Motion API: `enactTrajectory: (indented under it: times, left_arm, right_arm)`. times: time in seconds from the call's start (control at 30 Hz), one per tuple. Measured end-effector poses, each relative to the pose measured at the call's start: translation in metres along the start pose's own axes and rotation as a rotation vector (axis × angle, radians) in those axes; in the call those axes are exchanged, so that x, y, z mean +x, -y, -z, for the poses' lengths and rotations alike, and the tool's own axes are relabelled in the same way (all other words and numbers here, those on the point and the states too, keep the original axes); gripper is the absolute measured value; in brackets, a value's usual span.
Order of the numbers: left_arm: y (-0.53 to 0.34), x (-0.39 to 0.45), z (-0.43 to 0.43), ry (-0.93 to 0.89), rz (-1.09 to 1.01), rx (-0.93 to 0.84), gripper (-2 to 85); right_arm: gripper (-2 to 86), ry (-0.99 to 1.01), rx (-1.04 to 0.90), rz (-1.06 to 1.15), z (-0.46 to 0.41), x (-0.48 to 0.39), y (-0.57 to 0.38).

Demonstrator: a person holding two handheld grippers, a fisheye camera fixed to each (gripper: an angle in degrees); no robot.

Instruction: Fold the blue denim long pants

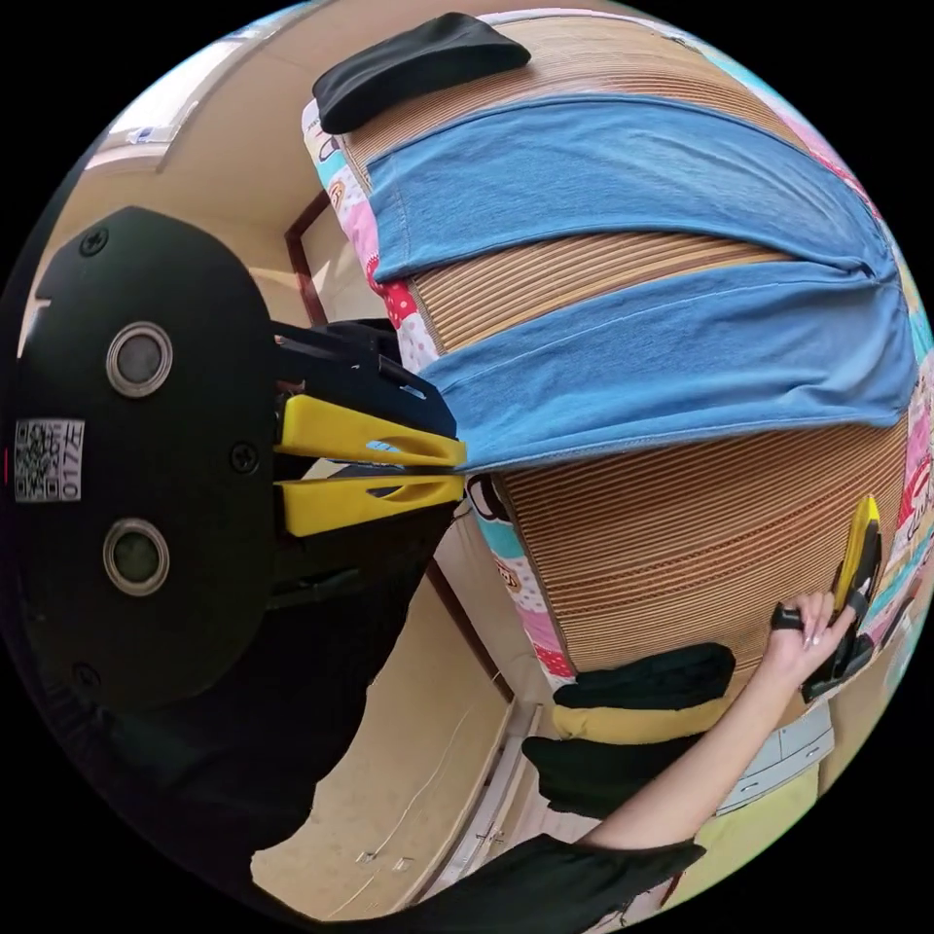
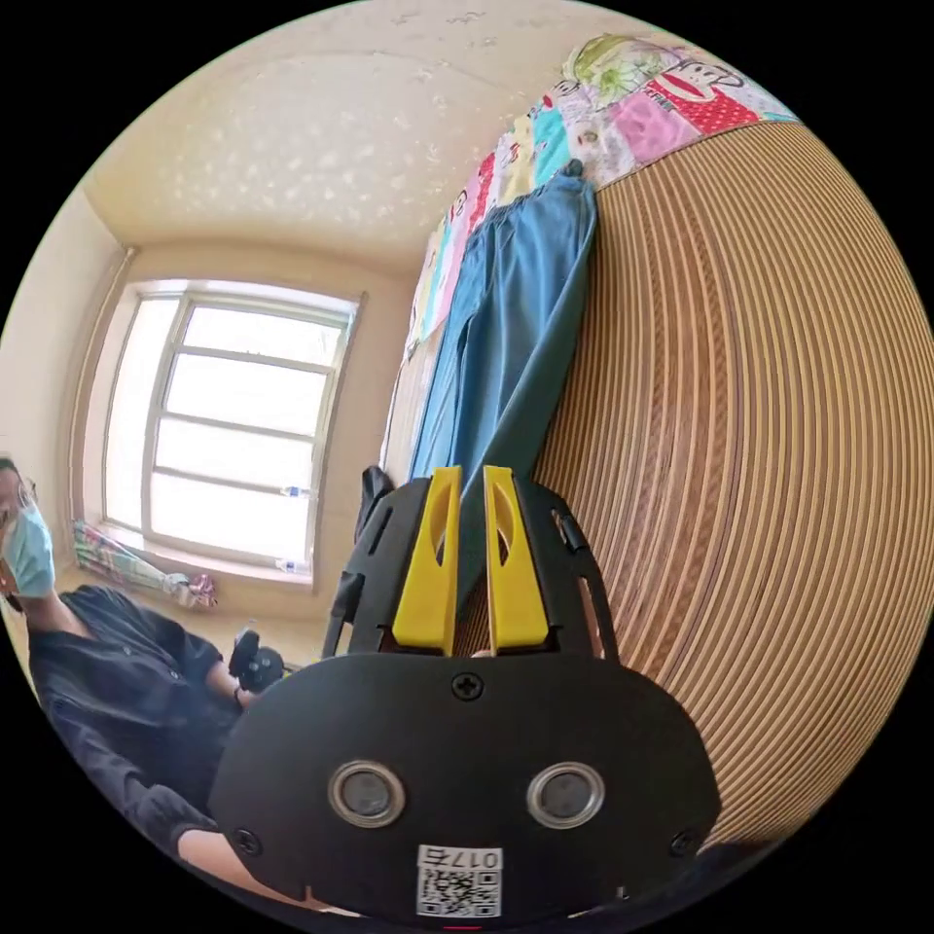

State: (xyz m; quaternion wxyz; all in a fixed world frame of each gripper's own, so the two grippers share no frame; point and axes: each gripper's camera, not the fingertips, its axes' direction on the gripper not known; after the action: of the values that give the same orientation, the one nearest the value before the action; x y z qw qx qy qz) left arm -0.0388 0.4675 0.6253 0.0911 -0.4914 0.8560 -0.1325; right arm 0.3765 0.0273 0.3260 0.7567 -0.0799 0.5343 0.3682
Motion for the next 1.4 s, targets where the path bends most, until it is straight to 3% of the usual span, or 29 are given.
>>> enactTrajectory:
  times: [0.27, 0.47, 0.6, 0.83, 0.97, 1.4]
  left_arm:
    - [0.005, -0.025, 0.010, -0.203, 0.125, 0.002, -0.3]
    - [0.002, -0.050, 0.017, -0.333, 0.179, -0.005, -0.4]
    - [-0.012, -0.066, 0.028, -0.359, 0.215, 0.017, -0.4]
    - [-0.034, -0.090, 0.033, -0.456, 0.276, 0.029, -0.4]
    - [-0.044, -0.095, 0.043, -0.479, 0.279, 0.046, -0.4]
    - [-0.146, -0.137, 0.124, -0.525, 0.198, 0.237, -1.0]
  right_arm:
    - [9.4, -0.046, 0.215, -0.257, -0.010, 0.087, 0.158]
    - [7.4, 0.116, 0.332, -0.303, -0.024, 0.121, 0.214]
    - [5.9, 0.117, 0.332, -0.291, -0.032, 0.126, 0.244]
    - [3.5, 0.044, 0.239, -0.260, -0.048, 0.120, 0.298]
    - [1.5, -0.101, 0.188, -0.239, -0.059, 0.104, 0.315]
    - [0.5, -0.397, 0.219, -0.090, -0.078, -0.008, 0.354]
